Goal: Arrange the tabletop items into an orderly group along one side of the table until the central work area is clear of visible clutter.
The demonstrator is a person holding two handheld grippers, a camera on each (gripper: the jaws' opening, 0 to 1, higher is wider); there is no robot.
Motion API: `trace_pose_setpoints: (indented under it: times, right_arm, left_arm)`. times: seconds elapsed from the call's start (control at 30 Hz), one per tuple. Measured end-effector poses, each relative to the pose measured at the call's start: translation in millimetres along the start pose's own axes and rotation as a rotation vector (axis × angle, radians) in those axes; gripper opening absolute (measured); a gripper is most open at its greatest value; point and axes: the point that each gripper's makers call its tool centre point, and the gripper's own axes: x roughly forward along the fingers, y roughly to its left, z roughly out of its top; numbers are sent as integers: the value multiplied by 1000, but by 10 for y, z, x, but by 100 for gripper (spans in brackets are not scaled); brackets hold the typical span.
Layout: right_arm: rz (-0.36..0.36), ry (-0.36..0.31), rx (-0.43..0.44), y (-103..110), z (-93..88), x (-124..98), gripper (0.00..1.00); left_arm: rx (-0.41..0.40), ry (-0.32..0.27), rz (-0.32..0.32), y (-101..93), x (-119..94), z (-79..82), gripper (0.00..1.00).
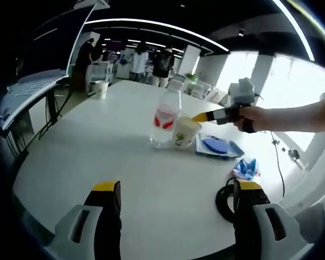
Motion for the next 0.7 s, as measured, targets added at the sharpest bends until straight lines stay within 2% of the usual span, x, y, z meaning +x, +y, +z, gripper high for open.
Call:
trace_pose_setpoints:
  times: [0.13, 0.33, 0.47, 0.7]
  right_arm:
    - [13, -19, -38, 24, 27, -33, 26]
    - [17, -20, -63, 38, 47, -122, 34]
    - [32, -28, -87, 109, 61, -152, 52]
    - [41, -39, -91, 213, 27, -303, 67]
  left_arm:
    - [4, 7, -4, -13, 18, -21, 83]
    - [-9, 0, -19, -40, 26, -21, 82]
    - [2, -9, -22, -65, 13, 2, 83]
    - [22, 14, -50, -143, 28, -40, 85]
